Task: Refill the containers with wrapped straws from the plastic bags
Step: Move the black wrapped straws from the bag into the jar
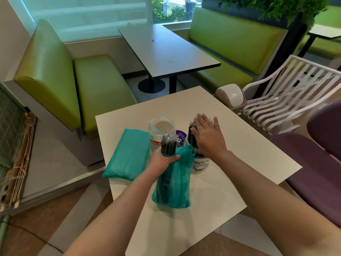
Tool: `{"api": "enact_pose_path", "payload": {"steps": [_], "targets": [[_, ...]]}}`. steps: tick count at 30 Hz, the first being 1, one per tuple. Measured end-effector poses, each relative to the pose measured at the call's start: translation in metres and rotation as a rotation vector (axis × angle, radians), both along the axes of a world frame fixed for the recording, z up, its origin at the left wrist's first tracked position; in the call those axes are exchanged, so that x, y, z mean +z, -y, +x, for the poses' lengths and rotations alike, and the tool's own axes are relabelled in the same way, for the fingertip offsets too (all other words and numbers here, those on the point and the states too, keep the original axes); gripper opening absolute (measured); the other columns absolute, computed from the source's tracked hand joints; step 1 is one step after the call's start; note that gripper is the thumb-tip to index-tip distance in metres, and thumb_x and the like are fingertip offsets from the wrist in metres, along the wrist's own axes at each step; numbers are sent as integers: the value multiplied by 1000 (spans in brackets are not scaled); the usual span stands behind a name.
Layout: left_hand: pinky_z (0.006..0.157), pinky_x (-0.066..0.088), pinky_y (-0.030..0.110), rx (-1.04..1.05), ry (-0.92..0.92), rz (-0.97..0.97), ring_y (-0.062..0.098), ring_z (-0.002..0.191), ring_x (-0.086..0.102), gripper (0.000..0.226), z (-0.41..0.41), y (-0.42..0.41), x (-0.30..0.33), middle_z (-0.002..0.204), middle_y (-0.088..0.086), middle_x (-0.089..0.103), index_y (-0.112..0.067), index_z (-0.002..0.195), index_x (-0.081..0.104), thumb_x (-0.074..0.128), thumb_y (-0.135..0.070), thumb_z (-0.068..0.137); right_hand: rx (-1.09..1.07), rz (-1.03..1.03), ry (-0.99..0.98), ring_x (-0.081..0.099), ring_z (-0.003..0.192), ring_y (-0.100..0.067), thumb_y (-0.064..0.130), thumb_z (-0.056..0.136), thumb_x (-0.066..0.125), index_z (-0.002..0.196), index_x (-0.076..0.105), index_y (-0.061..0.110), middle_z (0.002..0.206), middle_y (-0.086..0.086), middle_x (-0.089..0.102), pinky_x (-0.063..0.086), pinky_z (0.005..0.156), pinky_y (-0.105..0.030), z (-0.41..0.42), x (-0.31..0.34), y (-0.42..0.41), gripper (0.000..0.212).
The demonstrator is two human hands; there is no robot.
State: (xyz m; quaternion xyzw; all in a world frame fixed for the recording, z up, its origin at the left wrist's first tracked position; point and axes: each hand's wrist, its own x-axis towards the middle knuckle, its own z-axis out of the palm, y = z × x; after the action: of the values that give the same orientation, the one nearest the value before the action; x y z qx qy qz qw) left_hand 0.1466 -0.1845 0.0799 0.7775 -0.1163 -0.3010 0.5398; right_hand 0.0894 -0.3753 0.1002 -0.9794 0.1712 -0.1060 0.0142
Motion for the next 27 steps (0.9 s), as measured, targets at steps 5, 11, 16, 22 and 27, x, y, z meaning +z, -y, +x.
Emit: {"api": "enact_pose_path", "payload": {"steps": [5, 11, 16, 22, 27], "targets": [[82, 47, 27, 23, -13, -19, 13, 96, 62, 40, 2, 0, -1, 102, -5, 66, -20, 113, 60, 81, -23, 79, 26, 53, 158, 26, 146, -15, 57, 100, 29, 147, 38, 35, 149, 4, 44, 0, 121, -47, 7, 9, -1, 52], [87, 49, 30, 30, -5, -6, 17, 102, 62, 43, 5, 1, -1, 109, -1, 67, -18, 116, 61, 81, -23, 78, 96, 29, 95, 19, 148, -18, 40, 103, 37, 142, 45, 35, 154, 7, 37, 3, 121, -48, 8, 3, 3, 41], [93, 50, 34, 31, -9, 19, 18, 105, 61, 46, 7, 1, -6, 111, -1, 67, -19, 117, 60, 81, -27, 78, -12, 103, 71, 20, 145, -32, 60, 80, 66, 118, 63, 42, 160, 5, 16, 28, 104, -67, 8, 13, 10, 42], [92, 49, 32, 39, -1, 26, 19, 105, 61, 44, 7, 2, -6, 111, -1, 65, -18, 117, 60, 81, -26, 78, 26, 106, 94, 44, 121, -25, 43, 84, 70, 119, 60, 21, 145, 0, 37, 56, 83, -45, 3, 6, 14, 43], [89, 47, 29, 53, 4, 8, 17, 105, 59, 47, 7, 1, -6, 112, -1, 65, -15, 121, 60, 80, -23, 79, 93, 148, 194, 48, 113, -21, 31, 86, 70, 113, 60, 15, 129, -2, 50, 53, 83, -34, 4, 22, 21, 33]]}}
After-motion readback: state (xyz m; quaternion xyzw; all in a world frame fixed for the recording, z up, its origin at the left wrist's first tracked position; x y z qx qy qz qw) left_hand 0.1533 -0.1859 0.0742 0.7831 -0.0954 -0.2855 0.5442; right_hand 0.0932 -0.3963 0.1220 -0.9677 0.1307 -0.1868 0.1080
